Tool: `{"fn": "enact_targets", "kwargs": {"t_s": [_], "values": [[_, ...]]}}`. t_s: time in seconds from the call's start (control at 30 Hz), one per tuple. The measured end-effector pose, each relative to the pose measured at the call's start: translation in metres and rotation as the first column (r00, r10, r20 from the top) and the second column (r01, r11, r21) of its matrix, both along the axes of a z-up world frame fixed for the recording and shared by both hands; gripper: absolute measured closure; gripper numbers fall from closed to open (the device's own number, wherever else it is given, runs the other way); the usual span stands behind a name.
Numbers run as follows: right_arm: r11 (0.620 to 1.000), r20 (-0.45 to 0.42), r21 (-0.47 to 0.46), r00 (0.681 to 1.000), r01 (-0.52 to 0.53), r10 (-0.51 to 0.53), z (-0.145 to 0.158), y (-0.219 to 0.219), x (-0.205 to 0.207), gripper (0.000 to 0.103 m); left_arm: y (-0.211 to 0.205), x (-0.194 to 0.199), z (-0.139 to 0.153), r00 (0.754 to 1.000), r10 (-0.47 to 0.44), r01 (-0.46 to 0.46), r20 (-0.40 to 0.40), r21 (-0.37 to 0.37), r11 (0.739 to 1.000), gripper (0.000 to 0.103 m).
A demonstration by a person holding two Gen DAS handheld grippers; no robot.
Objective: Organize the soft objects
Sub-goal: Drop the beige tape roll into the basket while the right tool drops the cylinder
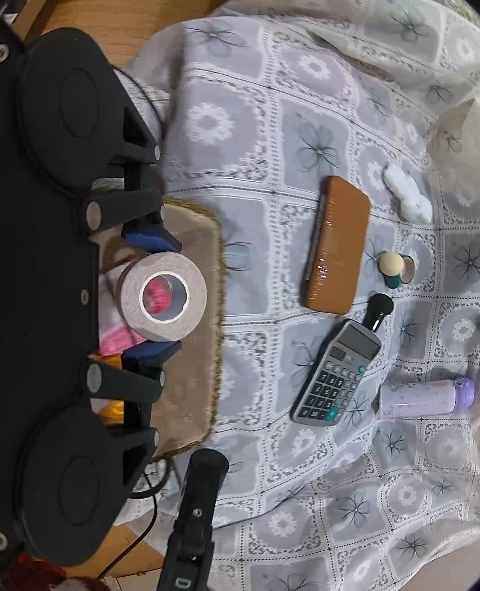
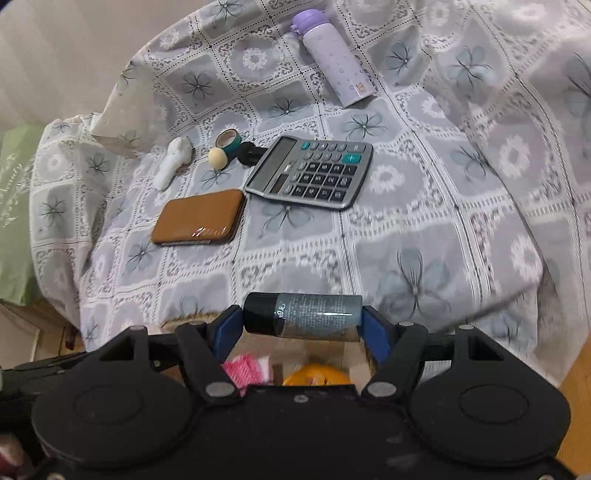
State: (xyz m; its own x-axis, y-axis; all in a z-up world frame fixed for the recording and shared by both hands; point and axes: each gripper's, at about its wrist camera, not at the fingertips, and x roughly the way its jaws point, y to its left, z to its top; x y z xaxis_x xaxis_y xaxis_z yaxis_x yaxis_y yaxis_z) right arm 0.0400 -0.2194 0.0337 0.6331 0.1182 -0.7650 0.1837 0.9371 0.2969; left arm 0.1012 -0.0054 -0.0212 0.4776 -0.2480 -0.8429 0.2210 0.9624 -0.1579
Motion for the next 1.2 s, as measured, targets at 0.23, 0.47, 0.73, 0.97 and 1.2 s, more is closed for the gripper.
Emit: {"fn": "enact_targets", "kwargs": {"t_s": [0.23, 0.47, 0.73, 0.97, 1.2], "values": [[1.000, 0.020, 0.017, 1.000, -0.006, 0.005, 0.000, 0.012, -0.046, 0.034, 0.006, -0.026, -0.002, 0.999, 0.031, -0.032, 0.021, 0.012, 0.999, 0.055], [1.000, 0.050, -0.003, 0.999, -0.020, 0.020, 0.007, 0.024, -0.083, 0.034, 0.013, -0.031, 0.000, 0.995, 0.083, -0.084, 0.047, 0.011, 0.996, 0.055], [0.999, 0.014, -0.042, 1.000, -0.027, 0.028, -0.001, 0.028, -0.091, 0.034, 0.011, -0.033, -0.007, 0.995, 0.100, -0.100, 0.029, 0.015, 0.995, 0.038], [0.999, -0.041, -0.025, 0.999, -0.037, 0.036, -0.012, 0.026, -0.090, 0.034, 0.011, -0.038, -0.007, 0.994, 0.107, -0.108, 0.030, 0.018, 0.994, 0.036], [0.998, -0.083, -0.028, 0.995, -0.048, 0.046, -0.016, 0.027, -0.087, 0.032, 0.013, -0.041, -0.012, 0.993, 0.115, -0.115, 0.007, 0.023, 0.993, 0.036]]}}
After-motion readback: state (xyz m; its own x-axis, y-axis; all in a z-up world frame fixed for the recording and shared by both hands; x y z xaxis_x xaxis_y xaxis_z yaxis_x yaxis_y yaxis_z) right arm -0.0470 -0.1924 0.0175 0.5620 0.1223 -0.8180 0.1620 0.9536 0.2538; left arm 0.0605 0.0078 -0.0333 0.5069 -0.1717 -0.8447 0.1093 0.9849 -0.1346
